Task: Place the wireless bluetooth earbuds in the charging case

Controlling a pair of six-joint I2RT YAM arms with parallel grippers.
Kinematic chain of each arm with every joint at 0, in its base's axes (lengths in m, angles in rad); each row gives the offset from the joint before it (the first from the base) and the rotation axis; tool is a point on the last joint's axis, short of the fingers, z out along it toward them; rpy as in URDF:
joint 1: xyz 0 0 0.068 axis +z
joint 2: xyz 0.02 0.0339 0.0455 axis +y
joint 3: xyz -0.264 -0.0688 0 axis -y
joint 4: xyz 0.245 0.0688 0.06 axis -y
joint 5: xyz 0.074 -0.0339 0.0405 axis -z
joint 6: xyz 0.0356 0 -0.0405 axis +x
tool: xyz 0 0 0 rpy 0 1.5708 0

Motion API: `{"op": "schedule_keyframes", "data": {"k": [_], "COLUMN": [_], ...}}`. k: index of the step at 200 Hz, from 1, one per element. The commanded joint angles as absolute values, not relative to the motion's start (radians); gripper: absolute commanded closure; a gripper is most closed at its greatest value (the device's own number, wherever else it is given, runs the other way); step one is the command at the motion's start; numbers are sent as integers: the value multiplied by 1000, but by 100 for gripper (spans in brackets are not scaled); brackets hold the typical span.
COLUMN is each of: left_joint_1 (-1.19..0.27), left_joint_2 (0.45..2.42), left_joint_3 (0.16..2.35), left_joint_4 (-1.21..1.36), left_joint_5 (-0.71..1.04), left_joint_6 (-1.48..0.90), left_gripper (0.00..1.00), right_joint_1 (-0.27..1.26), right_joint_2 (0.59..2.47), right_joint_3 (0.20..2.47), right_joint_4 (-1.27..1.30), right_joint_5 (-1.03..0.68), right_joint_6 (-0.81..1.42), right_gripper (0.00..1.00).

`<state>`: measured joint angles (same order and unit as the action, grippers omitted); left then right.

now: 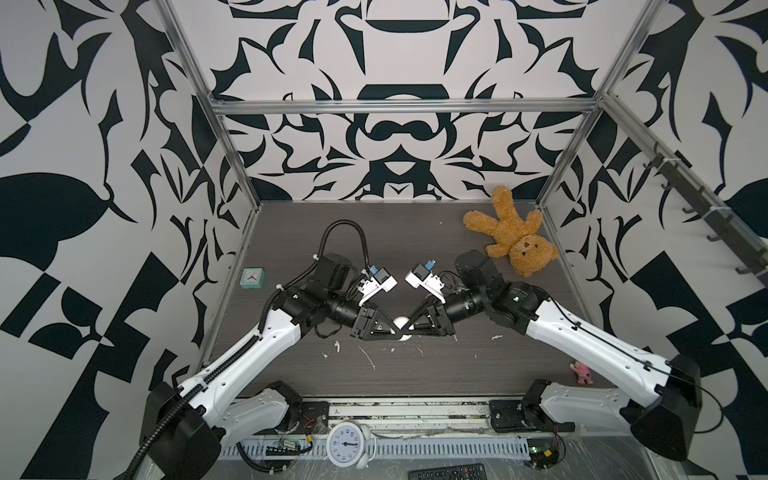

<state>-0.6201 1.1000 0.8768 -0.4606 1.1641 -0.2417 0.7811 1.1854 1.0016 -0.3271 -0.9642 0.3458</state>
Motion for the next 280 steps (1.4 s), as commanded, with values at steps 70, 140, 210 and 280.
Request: {"op": "schedule_keyframes", "data": {"k": [70, 140, 210, 280], "left_joint_1": [-620, -620, -620, -634], "left_joint_2": [1100, 859, 690, 573], "left_joint_3": [894, 693, 516, 361], "left_joint_4": [-452, -91, 239, 313], "left_joint_5": [1093, 820, 679, 553], "left_joint_6": [-257, -359, -296, -250], "left_gripper": [100, 100, 100, 100], "right_joint_1": [812, 813, 850, 1030], "right_joint_2": [1111, 1027, 1017, 1037], "right_joint_3": [1000, 1017, 1061, 1052], "right_joint_4": [-241, -323, -274, -267], "right_joint_5": [-937, -772, -513, -146], "right_joint_6": [345, 285, 186, 3], "right_gripper": [41, 16, 1, 1]}}
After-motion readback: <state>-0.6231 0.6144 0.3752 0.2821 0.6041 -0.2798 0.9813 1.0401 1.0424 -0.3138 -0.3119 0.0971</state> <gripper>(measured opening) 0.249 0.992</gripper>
